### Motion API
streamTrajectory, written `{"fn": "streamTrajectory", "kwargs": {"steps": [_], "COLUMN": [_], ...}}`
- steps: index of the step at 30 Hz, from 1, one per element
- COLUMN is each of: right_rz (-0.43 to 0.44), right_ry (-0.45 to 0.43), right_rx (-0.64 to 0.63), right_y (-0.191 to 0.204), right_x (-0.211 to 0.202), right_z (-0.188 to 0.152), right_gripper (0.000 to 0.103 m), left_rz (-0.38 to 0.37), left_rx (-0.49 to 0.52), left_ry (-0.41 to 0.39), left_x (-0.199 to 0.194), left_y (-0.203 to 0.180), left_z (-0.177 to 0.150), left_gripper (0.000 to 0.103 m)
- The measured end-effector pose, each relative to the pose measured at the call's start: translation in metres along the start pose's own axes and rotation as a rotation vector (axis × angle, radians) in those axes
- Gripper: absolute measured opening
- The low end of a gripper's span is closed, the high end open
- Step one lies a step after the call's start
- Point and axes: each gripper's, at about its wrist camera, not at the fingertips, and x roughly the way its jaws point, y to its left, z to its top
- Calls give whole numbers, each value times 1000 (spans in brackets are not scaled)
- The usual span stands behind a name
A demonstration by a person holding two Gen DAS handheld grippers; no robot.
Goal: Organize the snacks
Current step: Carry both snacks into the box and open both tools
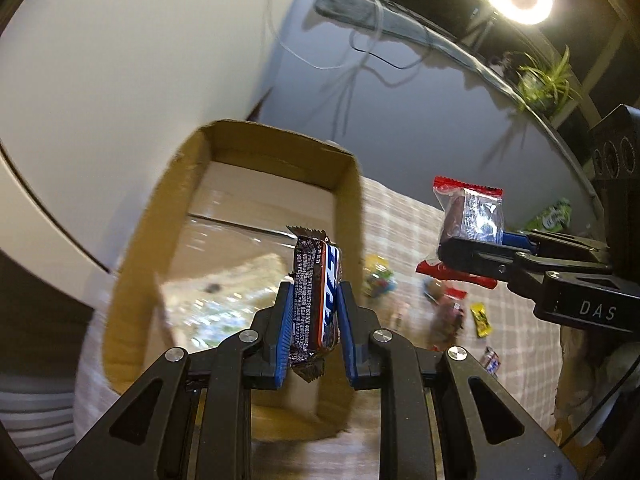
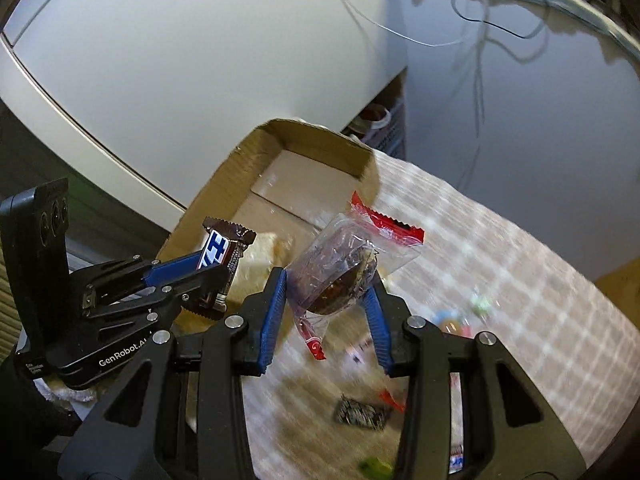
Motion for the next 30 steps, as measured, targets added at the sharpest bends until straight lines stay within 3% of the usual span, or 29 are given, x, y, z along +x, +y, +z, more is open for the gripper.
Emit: {"fn": "streamTrajectory", "kwargs": {"steps": [10,21,25,28,30], "right_rz": [8,9,-3,-7,-9], "right_ry": [43,72,63,48,43], "right_rx": [-36,-41,-45,-38,-38], "right_y": [14,18,19,20,19], "right_x": [52,78,77,75,71], "right_z": [34,44,44,44,43], "right_gripper": [41,43,51,59,60], "left_rz": [36,39,50,57,60], "left_rx": [-36,-35,-29,-26,-27], "left_ry": [-3,3,-2,-12,-16], "left_x": [18,29,28,24,22], "left_y": [38,50,51,51,51], "left_z": [21,29,32,31,31], "left_gripper": [20,20,31,31,31]}}
